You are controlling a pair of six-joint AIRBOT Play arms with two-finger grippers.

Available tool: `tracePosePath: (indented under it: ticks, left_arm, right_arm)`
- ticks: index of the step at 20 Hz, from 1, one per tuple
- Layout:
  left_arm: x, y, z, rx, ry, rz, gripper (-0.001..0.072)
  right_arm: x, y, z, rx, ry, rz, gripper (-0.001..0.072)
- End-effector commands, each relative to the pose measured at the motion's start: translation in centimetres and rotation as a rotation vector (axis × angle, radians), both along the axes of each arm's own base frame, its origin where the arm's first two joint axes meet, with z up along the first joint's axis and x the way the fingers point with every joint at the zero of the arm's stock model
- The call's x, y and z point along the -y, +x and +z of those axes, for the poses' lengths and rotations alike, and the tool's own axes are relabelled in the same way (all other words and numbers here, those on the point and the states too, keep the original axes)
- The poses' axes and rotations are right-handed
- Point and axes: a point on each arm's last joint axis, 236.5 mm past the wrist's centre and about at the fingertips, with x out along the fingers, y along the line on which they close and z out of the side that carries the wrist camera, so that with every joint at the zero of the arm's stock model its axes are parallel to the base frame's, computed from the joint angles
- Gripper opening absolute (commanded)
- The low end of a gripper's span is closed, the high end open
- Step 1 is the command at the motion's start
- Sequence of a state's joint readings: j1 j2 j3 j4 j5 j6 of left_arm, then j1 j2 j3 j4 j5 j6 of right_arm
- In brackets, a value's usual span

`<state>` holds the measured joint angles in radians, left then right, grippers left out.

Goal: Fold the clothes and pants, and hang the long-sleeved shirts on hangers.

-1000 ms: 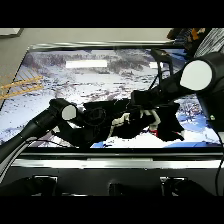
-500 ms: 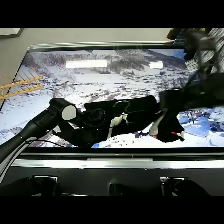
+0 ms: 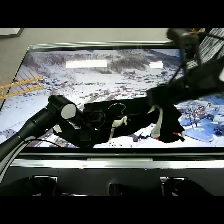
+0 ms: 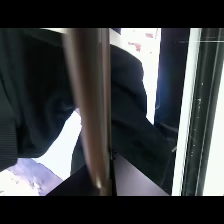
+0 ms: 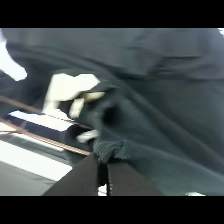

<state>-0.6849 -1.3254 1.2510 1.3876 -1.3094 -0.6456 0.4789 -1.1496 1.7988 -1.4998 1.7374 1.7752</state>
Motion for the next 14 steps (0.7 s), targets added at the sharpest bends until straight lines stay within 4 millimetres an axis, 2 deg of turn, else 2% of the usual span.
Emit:
tracePosePath:
  ticks: [1,2,5,7,10,14]
  left_arm:
    - [0.7,0.6,0.6,0.034,-0.022,-0.017,0.0025]
    - [0.7,0.7,0.6,0.035,-0.025,-0.011,0.0025]
    - [0.9,0.9,0.7,0.035,-0.033,0.021,0.0025]
    - [1.0,0.8,0.7,0.038,-0.036,0.020,0.0026]
    - [1.0,0.8,0.7,0.030,-0.036,0.045,0.0026]
    - [1.0,0.8,0.7,0.028,-0.036,0.050,0.0025]
  right_arm:
    - [-4.6,-0.7,-0.7,-0.036,0.072,0.128,0.0042]
    - [-5.0,-1.1,-0.9,-0.029,0.043,0.148,0.0042]
    - [-4.5,-1.8,-1.5,-0.013,-0.061,0.159,0.0042]
    - [-4.8,-1.9,-1.5,-0.014,-0.050,0.163,0.0042]
    - [-3.7,-2.2,-1.4,-0.014,-0.086,0.153,0.0042]
    - [-2.7,-1.9,2.8,0.126,-0.012,0.095,0.0041]
